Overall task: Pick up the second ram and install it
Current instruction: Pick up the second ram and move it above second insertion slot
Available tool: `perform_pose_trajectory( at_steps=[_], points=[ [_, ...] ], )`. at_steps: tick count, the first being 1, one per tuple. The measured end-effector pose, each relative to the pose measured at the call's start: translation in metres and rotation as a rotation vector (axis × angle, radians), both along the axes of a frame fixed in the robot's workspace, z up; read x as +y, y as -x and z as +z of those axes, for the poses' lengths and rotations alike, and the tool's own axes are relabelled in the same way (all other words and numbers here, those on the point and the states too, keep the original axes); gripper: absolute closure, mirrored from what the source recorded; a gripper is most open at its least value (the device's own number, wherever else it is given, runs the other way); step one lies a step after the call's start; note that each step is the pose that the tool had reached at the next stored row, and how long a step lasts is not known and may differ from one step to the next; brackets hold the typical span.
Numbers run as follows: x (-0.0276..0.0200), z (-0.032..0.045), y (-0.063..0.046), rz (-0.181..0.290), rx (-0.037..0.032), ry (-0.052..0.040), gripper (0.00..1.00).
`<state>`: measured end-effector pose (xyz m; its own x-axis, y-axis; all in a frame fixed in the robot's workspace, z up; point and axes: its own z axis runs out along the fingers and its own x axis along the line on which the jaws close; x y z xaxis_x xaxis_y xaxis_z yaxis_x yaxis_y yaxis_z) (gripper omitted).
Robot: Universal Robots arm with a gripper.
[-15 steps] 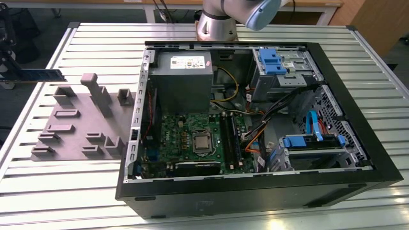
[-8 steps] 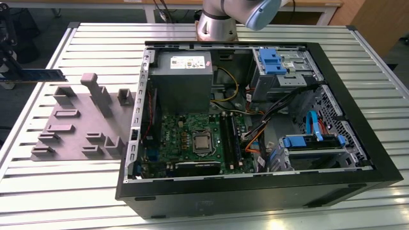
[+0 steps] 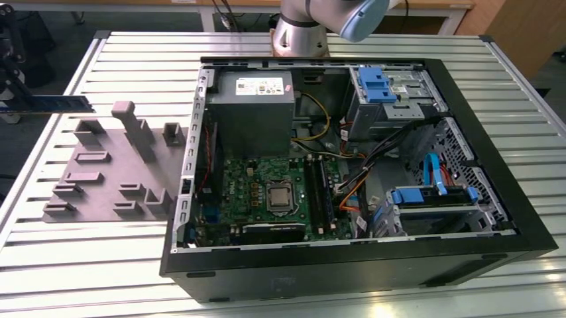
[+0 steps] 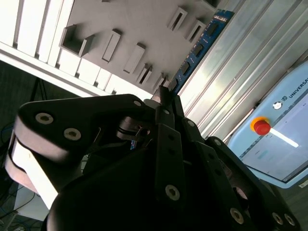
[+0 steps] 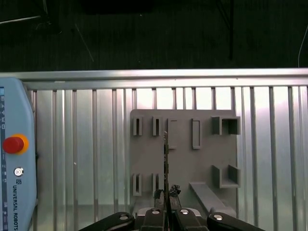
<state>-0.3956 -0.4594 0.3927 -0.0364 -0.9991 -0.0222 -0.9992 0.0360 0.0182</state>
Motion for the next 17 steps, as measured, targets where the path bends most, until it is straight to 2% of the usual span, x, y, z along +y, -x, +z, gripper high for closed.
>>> perform_pose_trajectory(
  at_steps=[17],
  points=[
    [0.0000,0.0000,-0.0038,0.000,0.0000,0.0000,0.86]
  ],
)
